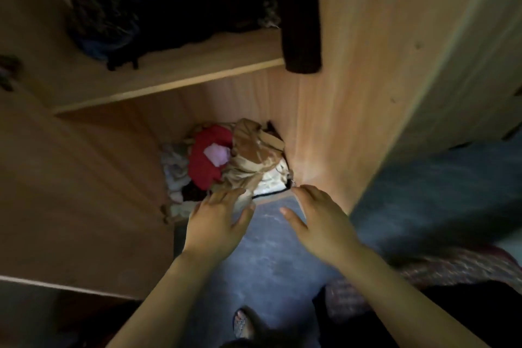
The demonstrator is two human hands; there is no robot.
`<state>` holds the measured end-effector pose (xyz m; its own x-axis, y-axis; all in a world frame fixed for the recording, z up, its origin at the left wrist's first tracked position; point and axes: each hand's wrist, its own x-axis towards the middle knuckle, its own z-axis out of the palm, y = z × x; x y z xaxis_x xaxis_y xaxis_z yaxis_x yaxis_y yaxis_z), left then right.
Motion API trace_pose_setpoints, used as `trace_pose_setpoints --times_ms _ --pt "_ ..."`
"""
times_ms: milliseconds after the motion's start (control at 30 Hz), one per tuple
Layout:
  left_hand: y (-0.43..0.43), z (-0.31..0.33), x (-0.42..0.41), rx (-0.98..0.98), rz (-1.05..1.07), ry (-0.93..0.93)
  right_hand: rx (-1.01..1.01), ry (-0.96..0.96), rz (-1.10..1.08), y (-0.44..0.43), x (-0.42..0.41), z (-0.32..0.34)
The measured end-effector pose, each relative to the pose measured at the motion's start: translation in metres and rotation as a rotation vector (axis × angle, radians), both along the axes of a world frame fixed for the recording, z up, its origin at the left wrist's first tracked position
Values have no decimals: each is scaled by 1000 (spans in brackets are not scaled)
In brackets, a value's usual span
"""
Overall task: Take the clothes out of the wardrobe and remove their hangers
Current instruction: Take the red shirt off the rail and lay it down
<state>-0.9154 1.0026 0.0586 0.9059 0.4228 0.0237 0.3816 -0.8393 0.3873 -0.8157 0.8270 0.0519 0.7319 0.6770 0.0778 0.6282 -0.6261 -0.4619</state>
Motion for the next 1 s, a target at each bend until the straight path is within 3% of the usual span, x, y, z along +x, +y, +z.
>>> trace_pose_setpoints --times_ms 367,767,1000 --pt "234 146 75 230 40 -275 238 -396 104 245 92 157" --pt "384 312 230 315 -111 -657 405 -733 140 386 262 360" --pt "451 385 357 427 -173 -728 409 -927 111 448 378 434"
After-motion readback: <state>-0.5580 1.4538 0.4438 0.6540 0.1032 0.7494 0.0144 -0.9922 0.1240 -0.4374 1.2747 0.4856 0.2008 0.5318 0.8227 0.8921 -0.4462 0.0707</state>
